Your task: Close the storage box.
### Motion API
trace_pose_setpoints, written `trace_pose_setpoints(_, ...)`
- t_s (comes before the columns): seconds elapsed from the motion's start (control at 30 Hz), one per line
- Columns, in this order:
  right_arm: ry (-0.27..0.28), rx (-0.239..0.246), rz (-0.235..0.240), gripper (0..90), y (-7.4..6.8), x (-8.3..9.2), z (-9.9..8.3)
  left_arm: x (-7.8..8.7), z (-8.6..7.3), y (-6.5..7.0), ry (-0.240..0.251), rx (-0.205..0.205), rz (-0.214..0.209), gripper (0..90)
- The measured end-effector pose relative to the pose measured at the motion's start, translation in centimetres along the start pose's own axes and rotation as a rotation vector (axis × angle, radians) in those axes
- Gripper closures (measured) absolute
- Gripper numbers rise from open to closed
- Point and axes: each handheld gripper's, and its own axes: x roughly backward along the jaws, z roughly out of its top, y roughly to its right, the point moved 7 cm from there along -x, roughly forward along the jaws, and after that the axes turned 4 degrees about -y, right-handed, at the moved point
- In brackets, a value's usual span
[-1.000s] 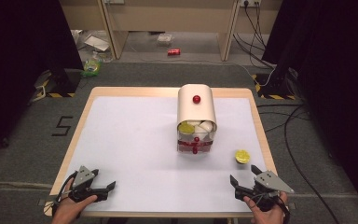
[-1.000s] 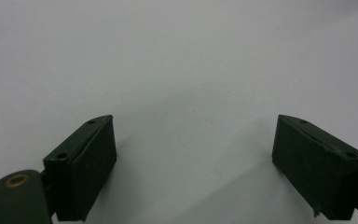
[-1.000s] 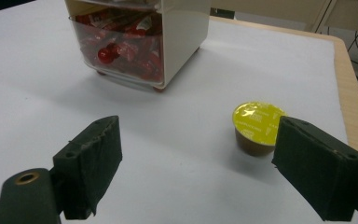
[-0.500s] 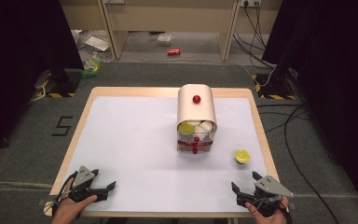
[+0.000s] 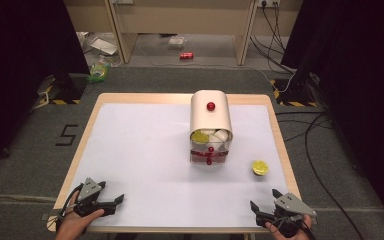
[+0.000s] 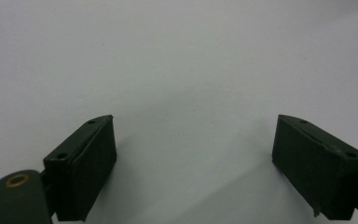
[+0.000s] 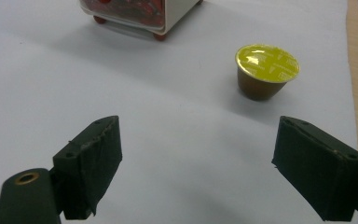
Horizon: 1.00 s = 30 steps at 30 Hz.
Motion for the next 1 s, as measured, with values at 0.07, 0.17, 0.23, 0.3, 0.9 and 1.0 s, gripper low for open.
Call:
trace_pose_setpoints(0.07, -0.007, -0.004, 0.002, 15.7, 0.0, 0.0, -0.2, 0.0, 0.0, 0.0, 0.000, 0.001, 0.000, 13.0)
trace_pose_setpoints(0.17, -0.023, -0.001, 0.006, 15.7, 0.0, 0.0, -0.6, 0.0, 0.0, 0.0, 0.000, 0.000, 0.000, 13.0)
trace_pose_setpoints(0.23, -0.027, 0.004, 0.002, 15.7, 0.0, 0.0, -0.8, 0.0, 0.0, 0.0, 0.000, 0.001, 0.000, 13.0)
trace_pose_setpoints(0.3, -0.037, 0.005, 0.007, 15.7, -0.1, 0.0, -1.0, 0.0, 0.0, 0.0, 0.000, 0.001, 0.000, 13.0)
trace_pose_setpoints(0.9, -0.104, 0.026, 0.023, 15.5, -0.4, -0.1, -2.4, 0.0, 0.0, 0.0, 0.001, 0.000, 0.001, 13.0)
trace_pose_setpoints(1.0, -0.115, 0.028, 0.025, 15.5, -0.4, -0.2, -2.6, 0.0, 0.0, 0.0, 0.000, 0.001, 0.001, 13.0)
